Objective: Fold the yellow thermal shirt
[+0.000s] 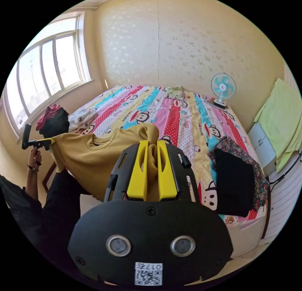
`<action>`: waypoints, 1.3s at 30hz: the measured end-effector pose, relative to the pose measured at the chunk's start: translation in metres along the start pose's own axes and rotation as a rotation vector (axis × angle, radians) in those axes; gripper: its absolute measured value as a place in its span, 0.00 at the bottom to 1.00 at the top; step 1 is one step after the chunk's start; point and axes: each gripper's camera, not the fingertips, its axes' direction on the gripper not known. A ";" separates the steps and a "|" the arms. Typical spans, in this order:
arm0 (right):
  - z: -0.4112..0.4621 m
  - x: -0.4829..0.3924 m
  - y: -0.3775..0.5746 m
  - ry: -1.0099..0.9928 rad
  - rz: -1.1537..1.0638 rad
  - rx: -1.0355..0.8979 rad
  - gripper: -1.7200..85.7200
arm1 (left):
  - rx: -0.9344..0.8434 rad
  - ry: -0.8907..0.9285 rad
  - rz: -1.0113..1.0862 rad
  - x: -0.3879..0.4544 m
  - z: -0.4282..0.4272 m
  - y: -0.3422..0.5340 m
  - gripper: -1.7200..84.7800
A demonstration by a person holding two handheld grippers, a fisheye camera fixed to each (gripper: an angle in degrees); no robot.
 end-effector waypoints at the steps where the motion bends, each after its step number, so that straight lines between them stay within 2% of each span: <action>1: -0.007 0.005 -0.004 -0.013 0.007 0.036 0.05 | 0.029 -0.011 0.010 0.004 -0.009 -0.005 0.02; 4: -0.007 0.025 -0.024 -0.077 0.063 0.116 0.05 | 0.128 0.020 0.052 0.009 -0.037 -0.045 0.02; 7: 0.024 0.045 -0.065 -0.110 0.094 0.150 0.06 | 0.142 -0.057 0.104 0.005 -0.026 -0.108 0.03; 11: 0.113 0.076 -0.132 -0.165 0.105 0.056 0.09 | 0.080 -0.173 0.067 -0.034 0.067 -0.202 0.08; 14: 0.208 0.104 -0.150 -0.142 0.191 -0.099 0.13 | -0.085 -0.199 -0.041 -0.068 0.153 -0.222 0.14; 17: 0.262 0.117 -0.118 -0.268 0.258 -0.174 0.13 | -0.155 -0.105 -0.011 -0.073 0.192 -0.194 0.16; 19: 0.273 0.112 -0.072 -0.324 0.237 -0.191 0.15 | -0.190 -0.121 0.038 -0.066 0.204 -0.164 0.15; 24: 0.272 0.087 0.053 -0.321 0.142 -0.388 0.19 | -0.427 -0.065 0.133 -0.028 0.237 -0.058 0.18; 26: 0.265 0.086 0.106 -0.339 0.203 -0.424 0.20 | -0.501 -0.036 0.134 -0.015 0.243 -0.028 0.18; 29: 0.255 0.085 0.178 -0.511 0.326 -0.452 0.21 | -0.557 -0.020 0.061 -0.005 0.249 0.016 0.18; 31: 0.254 0.079 0.216 -0.498 0.375 -0.469 0.19 | -0.601 -0.011 0.008 -0.004 0.261 0.036 0.18; 34: 0.262 0.072 0.245 -0.446 0.454 -0.413 0.16 | -0.508 -0.075 -0.066 -0.001 0.271 0.050 0.16; 36: 0.267 0.073 0.251 -0.415 0.489 -0.427 0.11 | -0.565 -0.159 -0.015 0.011 0.286 0.038 0.14; 39: 0.260 0.078 0.246 -0.503 0.474 -0.463 0.07 | -0.687 -0.154 0.091 0.027 0.290 0.022 0.07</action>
